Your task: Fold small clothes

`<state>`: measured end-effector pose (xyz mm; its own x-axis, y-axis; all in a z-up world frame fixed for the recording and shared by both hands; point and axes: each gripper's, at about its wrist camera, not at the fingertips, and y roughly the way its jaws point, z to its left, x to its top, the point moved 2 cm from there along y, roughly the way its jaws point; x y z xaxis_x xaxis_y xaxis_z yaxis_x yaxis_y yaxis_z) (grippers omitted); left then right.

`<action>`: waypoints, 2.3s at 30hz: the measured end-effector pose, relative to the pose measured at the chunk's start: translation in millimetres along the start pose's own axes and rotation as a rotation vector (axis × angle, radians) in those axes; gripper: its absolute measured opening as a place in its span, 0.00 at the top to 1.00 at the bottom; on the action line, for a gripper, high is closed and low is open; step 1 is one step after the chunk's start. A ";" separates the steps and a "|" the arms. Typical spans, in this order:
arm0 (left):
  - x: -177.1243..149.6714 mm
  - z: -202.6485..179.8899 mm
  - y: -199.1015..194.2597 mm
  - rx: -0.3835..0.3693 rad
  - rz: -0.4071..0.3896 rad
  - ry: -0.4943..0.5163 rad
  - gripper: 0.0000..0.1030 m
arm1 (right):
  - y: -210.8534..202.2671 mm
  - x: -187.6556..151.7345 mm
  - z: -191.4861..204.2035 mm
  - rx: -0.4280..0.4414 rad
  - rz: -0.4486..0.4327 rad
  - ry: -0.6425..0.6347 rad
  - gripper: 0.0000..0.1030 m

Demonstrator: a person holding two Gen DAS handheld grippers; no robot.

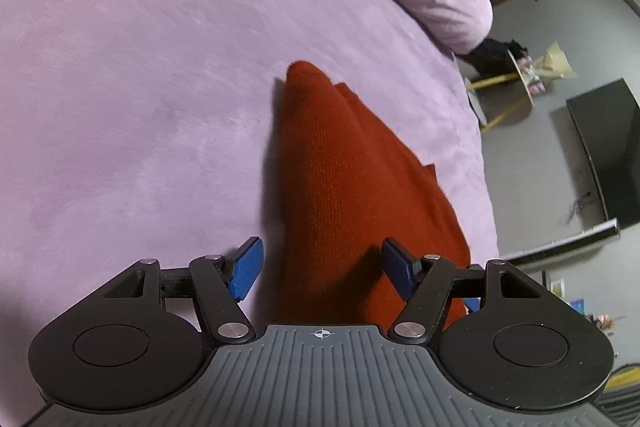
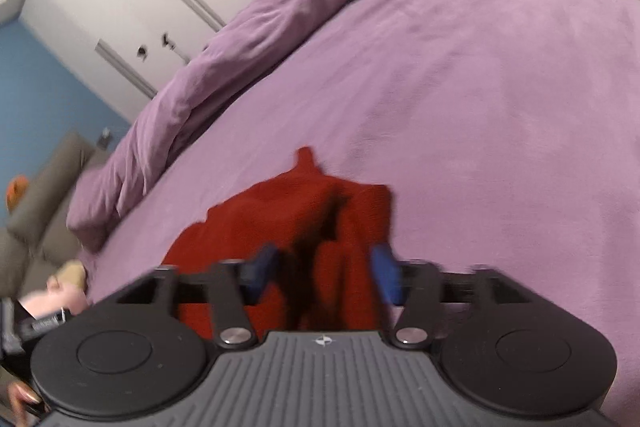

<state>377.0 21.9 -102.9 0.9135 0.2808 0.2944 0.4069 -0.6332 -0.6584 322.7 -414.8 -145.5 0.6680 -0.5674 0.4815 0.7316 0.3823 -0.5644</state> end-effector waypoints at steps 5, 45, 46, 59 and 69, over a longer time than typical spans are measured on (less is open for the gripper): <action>0.3 -3.5 24.6 -0.067 0.059 -0.002 0.32 | 20.3 2.1 -13.0 0.113 0.110 0.096 0.37; -51.6 29.2 -113.5 0.388 -0.180 0.072 0.46 | 54.1 -89.7 163.0 -0.137 0.169 -0.284 0.76; -50.4 26.9 -112.5 0.383 -0.192 0.069 0.45 | 50.1 -89.8 167.0 -0.116 0.141 -0.322 0.87; -35.9 20.5 -31.0 0.522 -0.322 0.106 0.27 | 79.1 -113.0 151.9 -0.376 -0.050 -0.663 0.92; -33.7 25.6 -18.4 0.584 -0.325 0.175 0.14 | 77.2 -103.8 141.8 -0.310 -0.069 -0.584 0.85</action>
<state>338.8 42.5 -118.4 0.7515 0.2386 0.6150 0.6389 -0.0312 -0.7686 329.2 -223.1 -144.0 0.6486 -0.0618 0.7586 0.7608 0.0819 -0.6438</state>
